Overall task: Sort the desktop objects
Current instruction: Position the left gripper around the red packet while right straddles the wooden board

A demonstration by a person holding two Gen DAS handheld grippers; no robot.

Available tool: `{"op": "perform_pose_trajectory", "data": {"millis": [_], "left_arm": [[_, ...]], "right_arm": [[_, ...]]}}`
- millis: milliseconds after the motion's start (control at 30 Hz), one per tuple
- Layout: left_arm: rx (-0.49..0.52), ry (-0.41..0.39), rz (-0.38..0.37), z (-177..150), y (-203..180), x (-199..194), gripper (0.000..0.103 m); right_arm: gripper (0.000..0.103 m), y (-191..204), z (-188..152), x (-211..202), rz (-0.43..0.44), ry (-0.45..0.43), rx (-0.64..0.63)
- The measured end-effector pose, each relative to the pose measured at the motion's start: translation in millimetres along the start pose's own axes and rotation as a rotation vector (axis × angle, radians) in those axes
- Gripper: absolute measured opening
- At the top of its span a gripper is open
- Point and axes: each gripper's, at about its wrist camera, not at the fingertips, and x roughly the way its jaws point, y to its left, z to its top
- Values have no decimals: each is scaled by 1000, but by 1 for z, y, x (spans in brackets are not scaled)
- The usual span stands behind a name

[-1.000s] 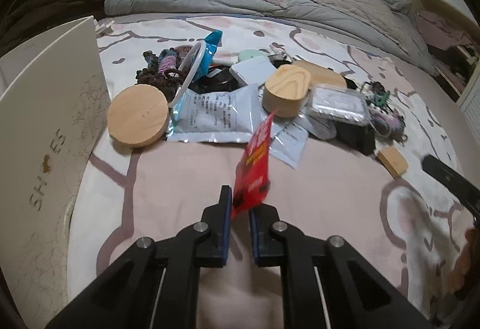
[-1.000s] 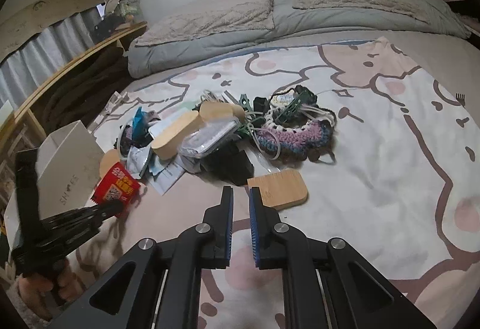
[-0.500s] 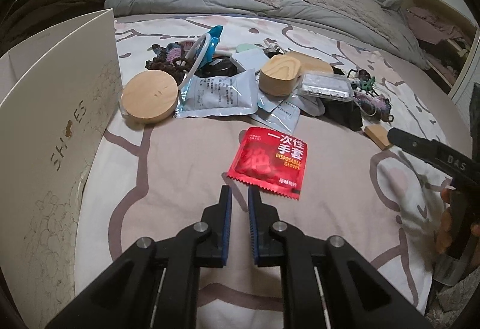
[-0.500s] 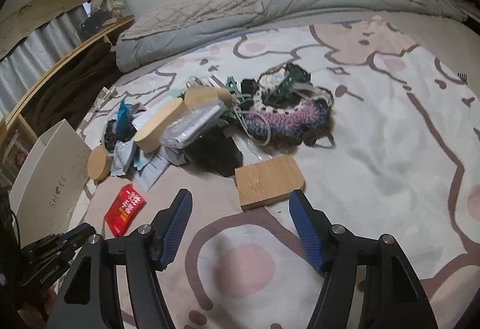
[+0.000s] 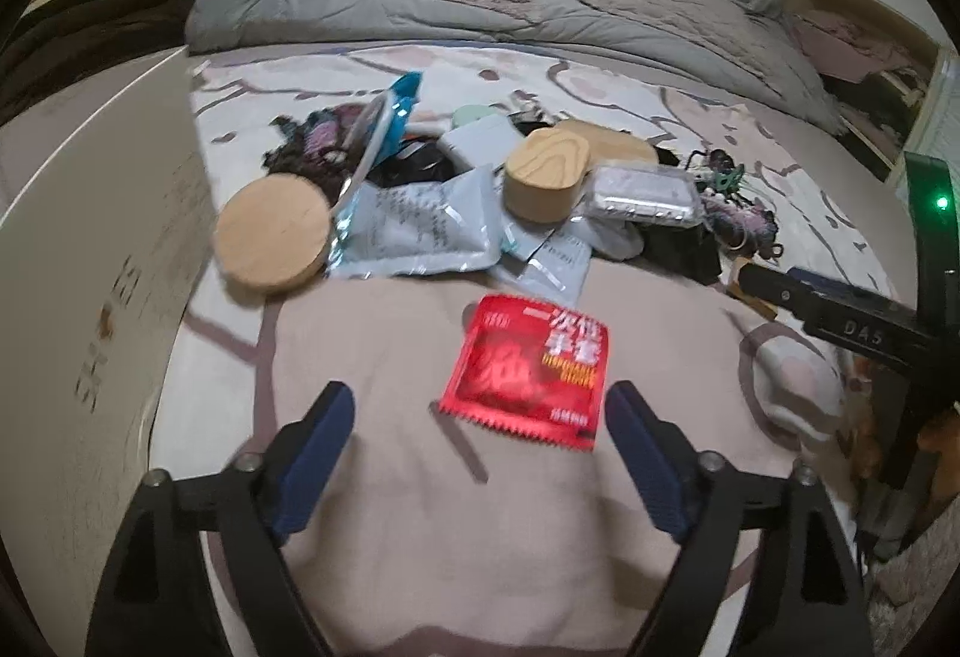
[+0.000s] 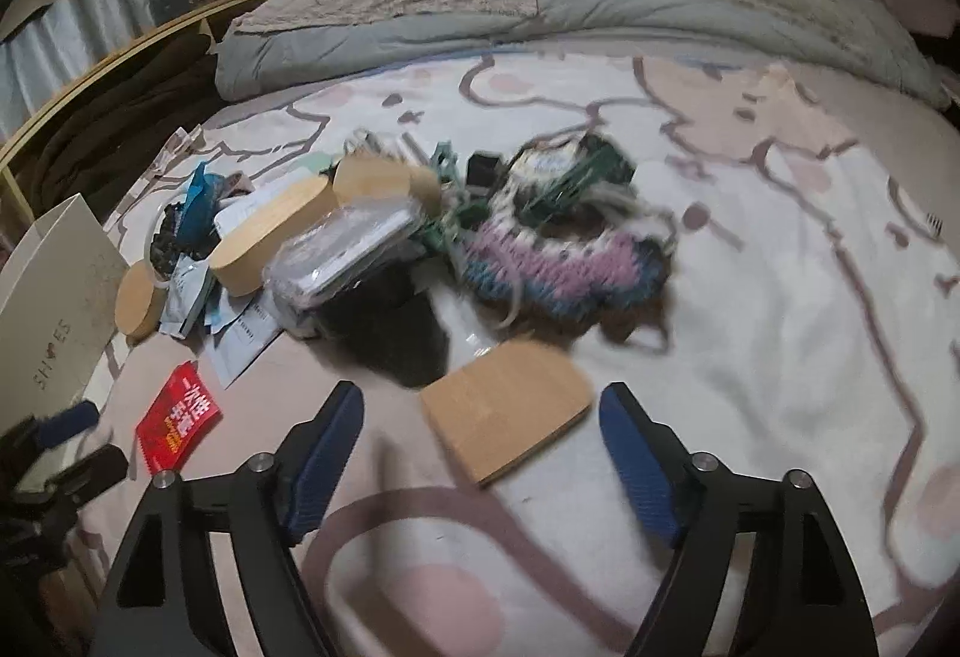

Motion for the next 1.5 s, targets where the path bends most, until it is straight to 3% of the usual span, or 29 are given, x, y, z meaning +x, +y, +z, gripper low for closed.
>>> {"op": "perform_pose_trajectory", "data": {"millis": [167,333,467,667,833,1067,1367,1500], "left_arm": [[17,-4,-17,18,0,8,92],[6,31,-57,28,0,23,92],[3,53,-60,33,4,36,92],[-84,90,-66,36,25,54,92],[-112,88,-95,35,31,54,92],[-41,80,-44,29,13,59,96],[60,95,-54,23,-3,61,100],[75,98,-71,22,-3,59,100]], "right_arm": [[88,-20,10,-3,31,-2,4],[88,-36,16,13,139,36,82],[88,-36,16,24,238,62,104],[89,-21,9,18,295,90,59],[89,2,-4,10,280,123,-51],[89,13,-6,13,103,112,-61],[88,6,-4,19,99,91,10],[78,7,-5,20,79,79,6]]}}
